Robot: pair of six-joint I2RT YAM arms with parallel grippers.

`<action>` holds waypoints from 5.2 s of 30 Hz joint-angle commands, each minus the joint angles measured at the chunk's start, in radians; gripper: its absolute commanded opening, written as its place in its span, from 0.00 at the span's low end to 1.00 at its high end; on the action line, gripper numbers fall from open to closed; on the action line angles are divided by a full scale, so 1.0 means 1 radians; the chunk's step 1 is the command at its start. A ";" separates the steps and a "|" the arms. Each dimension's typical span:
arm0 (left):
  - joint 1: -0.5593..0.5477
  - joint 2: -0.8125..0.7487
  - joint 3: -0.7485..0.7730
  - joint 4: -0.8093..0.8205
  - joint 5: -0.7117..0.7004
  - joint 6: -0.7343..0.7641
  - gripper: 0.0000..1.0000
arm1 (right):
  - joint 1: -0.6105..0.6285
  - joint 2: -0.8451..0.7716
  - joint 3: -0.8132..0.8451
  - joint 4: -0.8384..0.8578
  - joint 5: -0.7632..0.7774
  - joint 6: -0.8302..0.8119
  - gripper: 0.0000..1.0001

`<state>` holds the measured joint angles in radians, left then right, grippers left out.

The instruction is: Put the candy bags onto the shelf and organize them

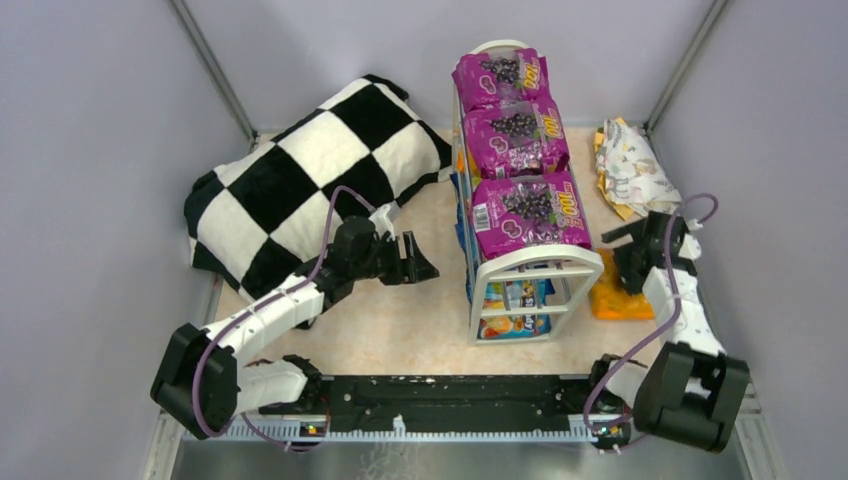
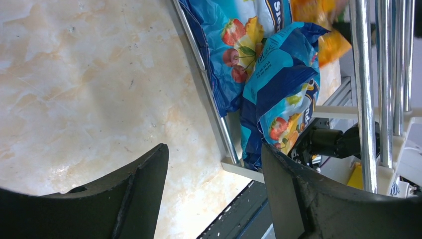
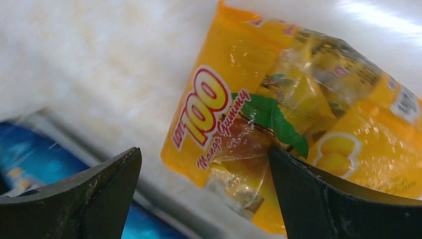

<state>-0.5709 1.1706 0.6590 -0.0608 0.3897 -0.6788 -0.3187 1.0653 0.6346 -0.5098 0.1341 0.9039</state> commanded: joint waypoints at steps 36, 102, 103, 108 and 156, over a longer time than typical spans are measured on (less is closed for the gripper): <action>0.003 -0.021 -0.003 0.041 0.036 -0.036 0.75 | -0.070 0.023 -0.061 0.190 -0.792 -0.339 0.74; 0.005 -0.058 -0.010 0.023 0.067 -0.020 0.76 | -0.078 -0.246 0.155 -0.208 -0.377 -0.364 0.89; 0.006 -0.063 -0.014 0.021 0.067 -0.022 0.76 | -0.080 -0.217 0.165 -0.167 -0.375 -0.374 0.89; 0.007 -0.120 -0.018 -0.020 0.033 -0.014 0.76 | -0.123 0.007 0.222 -0.011 -0.385 -0.434 0.99; 0.014 -0.088 0.012 -0.024 0.055 -0.032 0.77 | -0.250 0.224 -0.056 0.563 -0.862 -0.206 0.23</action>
<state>-0.5625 1.0710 0.6487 -0.1356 0.4122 -0.6880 -0.5694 1.3693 0.4900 0.1482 -0.7410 0.6983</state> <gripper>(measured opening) 0.772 0.370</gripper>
